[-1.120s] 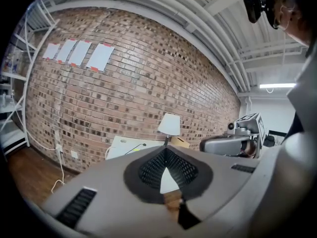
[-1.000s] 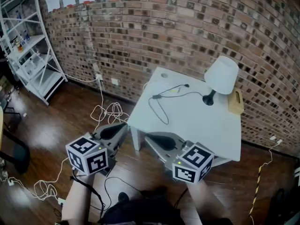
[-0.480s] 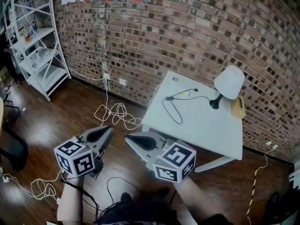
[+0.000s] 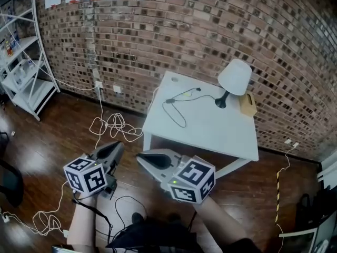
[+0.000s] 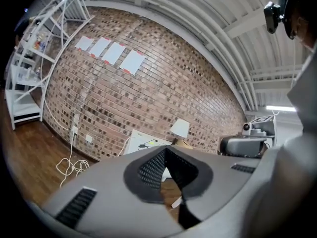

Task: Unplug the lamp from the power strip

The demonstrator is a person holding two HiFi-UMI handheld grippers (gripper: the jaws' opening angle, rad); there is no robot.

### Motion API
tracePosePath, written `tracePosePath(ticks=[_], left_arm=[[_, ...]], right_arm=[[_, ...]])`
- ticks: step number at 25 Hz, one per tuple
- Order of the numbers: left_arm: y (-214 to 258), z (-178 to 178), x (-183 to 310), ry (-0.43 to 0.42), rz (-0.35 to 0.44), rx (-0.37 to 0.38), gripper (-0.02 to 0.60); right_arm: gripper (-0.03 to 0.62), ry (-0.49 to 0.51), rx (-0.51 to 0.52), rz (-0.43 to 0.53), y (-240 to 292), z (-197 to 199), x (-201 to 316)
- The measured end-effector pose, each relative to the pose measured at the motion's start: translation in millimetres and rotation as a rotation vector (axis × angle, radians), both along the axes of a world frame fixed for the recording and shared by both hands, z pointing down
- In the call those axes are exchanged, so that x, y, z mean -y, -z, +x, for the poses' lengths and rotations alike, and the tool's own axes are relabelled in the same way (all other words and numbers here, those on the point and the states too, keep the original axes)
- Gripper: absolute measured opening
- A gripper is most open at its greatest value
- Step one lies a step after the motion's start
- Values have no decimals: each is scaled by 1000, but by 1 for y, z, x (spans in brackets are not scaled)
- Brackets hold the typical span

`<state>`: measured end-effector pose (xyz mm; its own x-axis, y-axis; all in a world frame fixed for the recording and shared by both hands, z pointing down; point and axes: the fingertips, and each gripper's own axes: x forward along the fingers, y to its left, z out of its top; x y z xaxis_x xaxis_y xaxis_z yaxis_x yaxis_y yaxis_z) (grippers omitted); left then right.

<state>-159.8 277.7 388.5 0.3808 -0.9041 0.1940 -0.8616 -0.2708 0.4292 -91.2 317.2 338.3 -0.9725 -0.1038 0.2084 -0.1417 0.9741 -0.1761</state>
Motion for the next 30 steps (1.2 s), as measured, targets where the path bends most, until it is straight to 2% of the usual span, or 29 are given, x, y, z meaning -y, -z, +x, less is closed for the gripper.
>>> tracePosePath(ticks=[6, 10, 14, 22, 30], left_arm=[[13, 47, 7, -56, 0, 63, 2], [12, 78, 10, -8, 13, 120, 2], [14, 117, 13, 23, 12, 117, 2], [27, 197, 12, -17, 26, 142, 2], [47, 210, 2, 38, 144, 235, 2]], right_arm=[[3, -28, 58, -9, 5, 40, 2], [3, -36, 92, -25, 6, 78, 4], [3, -49, 104, -36, 5, 123, 6], [3, -91, 97, -49, -1, 196, 10], [2, -202, 65, 6, -3, 220, 17]])
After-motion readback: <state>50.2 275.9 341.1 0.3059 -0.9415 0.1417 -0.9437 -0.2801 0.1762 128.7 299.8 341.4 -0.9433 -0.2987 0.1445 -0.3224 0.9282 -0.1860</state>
